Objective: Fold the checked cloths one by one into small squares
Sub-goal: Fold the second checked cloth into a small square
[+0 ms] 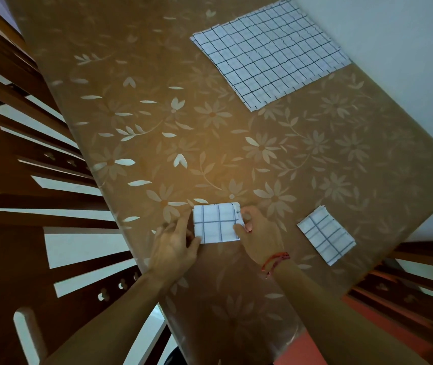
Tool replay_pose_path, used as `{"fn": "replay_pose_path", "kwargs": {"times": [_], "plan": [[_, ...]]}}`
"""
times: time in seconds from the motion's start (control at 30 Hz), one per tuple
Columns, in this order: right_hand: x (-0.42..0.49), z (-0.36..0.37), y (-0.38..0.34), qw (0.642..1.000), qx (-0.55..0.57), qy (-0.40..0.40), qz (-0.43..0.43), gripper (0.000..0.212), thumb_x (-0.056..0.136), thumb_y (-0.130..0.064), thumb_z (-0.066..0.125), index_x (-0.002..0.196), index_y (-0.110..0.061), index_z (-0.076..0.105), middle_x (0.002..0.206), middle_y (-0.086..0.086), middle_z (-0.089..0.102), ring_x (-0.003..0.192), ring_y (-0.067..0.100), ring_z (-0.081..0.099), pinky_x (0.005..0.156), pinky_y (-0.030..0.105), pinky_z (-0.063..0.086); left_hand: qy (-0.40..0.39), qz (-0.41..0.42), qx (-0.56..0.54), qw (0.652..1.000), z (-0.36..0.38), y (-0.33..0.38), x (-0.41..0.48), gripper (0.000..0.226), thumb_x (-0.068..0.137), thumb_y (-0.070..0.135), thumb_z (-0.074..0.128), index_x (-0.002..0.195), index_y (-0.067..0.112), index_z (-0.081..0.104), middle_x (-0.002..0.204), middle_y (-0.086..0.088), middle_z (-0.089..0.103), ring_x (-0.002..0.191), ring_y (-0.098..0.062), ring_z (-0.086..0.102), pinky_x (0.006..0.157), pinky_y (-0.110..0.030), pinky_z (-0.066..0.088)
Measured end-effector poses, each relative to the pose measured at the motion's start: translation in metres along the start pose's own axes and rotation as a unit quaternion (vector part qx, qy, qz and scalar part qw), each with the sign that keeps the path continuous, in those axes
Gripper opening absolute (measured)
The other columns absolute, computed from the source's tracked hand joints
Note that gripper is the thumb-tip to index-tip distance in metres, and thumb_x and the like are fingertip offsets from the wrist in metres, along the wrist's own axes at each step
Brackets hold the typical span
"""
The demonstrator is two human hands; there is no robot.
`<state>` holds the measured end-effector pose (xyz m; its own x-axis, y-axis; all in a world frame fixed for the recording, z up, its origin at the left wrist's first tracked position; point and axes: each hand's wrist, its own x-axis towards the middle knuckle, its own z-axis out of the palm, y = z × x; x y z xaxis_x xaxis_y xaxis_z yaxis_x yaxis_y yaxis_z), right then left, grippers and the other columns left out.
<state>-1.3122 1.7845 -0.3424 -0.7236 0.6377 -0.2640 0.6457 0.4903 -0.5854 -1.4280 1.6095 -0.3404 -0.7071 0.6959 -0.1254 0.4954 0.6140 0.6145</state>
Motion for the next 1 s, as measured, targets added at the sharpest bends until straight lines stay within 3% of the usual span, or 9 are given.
{"fn": "replay_pose_path", "kwargs": {"times": [0.1,0.23,0.4,0.5,0.63,0.73,0.83,0.93,1.0], "plan": [[0.001,0.001,0.000,1.000,-0.006,0.002,0.002,0.028,0.089,-0.028,0.059,0.116,-0.023,0.054,0.069,-0.018,0.045,0.073,0.011,0.055,0.058,0.012,0.034,0.007,0.005,0.004,1.000,0.000,-0.002,0.000,0.057,0.084,0.022,0.067,0.137,0.016,0.046,0.074,0.012,0.066,0.086,-0.014,0.062,0.096,-0.037,0.038],[0.002,0.002,-0.001,1.000,-0.007,-0.002,0.002,0.030,0.089,-0.029,0.058,0.118,-0.022,0.054,0.074,-0.017,0.047,0.076,0.011,0.055,0.061,0.018,0.037,0.006,0.011,0.026,1.000,0.001,0.000,0.002,0.059,0.079,0.021,0.067,0.134,0.017,0.047,0.076,0.008,0.065,0.084,-0.017,0.061,0.090,-0.036,0.041],[0.000,0.004,-0.002,1.000,-0.006,-0.003,-0.003,0.037,0.088,-0.028,0.058,0.124,-0.025,0.052,0.072,-0.015,0.049,0.078,0.015,0.058,0.070,0.028,0.048,0.030,0.045,0.094,0.994,0.003,-0.002,0.003,0.061,0.076,0.020,0.070,0.132,0.011,0.048,0.117,-0.009,0.059,0.103,-0.028,0.055,0.083,-0.041,0.047],[-0.001,0.006,-0.002,1.000,-0.004,0.008,-0.010,0.039,0.089,-0.028,0.057,0.127,-0.025,0.049,0.078,-0.007,0.060,0.075,0.015,0.059,0.070,0.031,0.052,0.031,0.121,0.150,0.981,0.006,-0.007,0.000,0.051,0.085,0.019,0.059,0.133,0.008,0.050,0.129,-0.012,0.052,0.112,-0.029,0.049,0.084,-0.042,0.048],[-0.002,0.009,0.000,1.000,0.004,0.022,-0.016,0.047,0.085,-0.027,0.059,0.129,-0.030,0.044,0.100,-0.004,0.064,0.084,0.012,0.061,0.073,0.029,0.053,-0.014,0.186,0.220,0.958,0.014,-0.020,-0.001,0.048,0.094,0.021,0.035,0.133,0.003,0.055,0.140,-0.015,0.052,0.131,-0.030,0.047,0.101,-0.046,0.045],[-0.001,0.006,-0.002,0.999,0.007,0.034,-0.015,0.052,0.083,-0.021,0.060,0.131,-0.032,0.043,0.114,-0.001,0.054,0.083,0.009,0.054,0.071,0.023,0.047,-0.035,0.177,0.241,0.954,0.018,-0.027,-0.001,0.053,0.094,0.023,0.028,0.139,0.001,0.049,0.147,-0.016,0.045,0.139,-0.029,0.038,0.112,-0.047,0.034],[-0.003,0.002,-0.013,0.998,-0.023,0.056,0.002,0.053,0.080,-0.014,0.059,0.130,-0.027,0.047,0.115,0.003,0.040,0.082,0.011,0.048,0.071,0.028,0.050,-0.048,0.170,0.245,0.953,0.021,-0.028,-0.001,0.054,0.096,0.025,0.027,0.142,0.001,0.043,0.151,-0.017,0.038,0.143,-0.030,0.031,0.115,-0.046,0.022],[-0.005,0.009,-0.027,0.980,-0.142,0.095,-0.106,0.053,0.078,-0.011,0.056,0.130,-0.018,0.049,0.119,0.007,0.045,0.094,0.018,0.049,0.080,0.036,0.051,-0.047,0.163,0.239,0.956,0.023,-0.027,-0.001,0.054,0.097,0.023,0.027,0.144,0.000,0.040,0.152,-0.018,0.036,0.144,-0.030,0.027,0.115,-0.044,0.019],[-0.006,0.022,-0.035,0.958,-0.183,0.058,-0.212,0.050,0.084,-0.012,0.050,0.133,-0.014,0.049,0.135,0.008,0.044,0.116,0.024,0.048,0.097,0.039,0.045,-0.041,0.171,0.235,0.956,0.025,-0.027,-0.001,0.055,0.094,0.018,0.028,0.144,-0.003,0.039,0.152,-0.018,0.035,0.144,-0.030,0.027,0.116,-0.044,0.017]]}}
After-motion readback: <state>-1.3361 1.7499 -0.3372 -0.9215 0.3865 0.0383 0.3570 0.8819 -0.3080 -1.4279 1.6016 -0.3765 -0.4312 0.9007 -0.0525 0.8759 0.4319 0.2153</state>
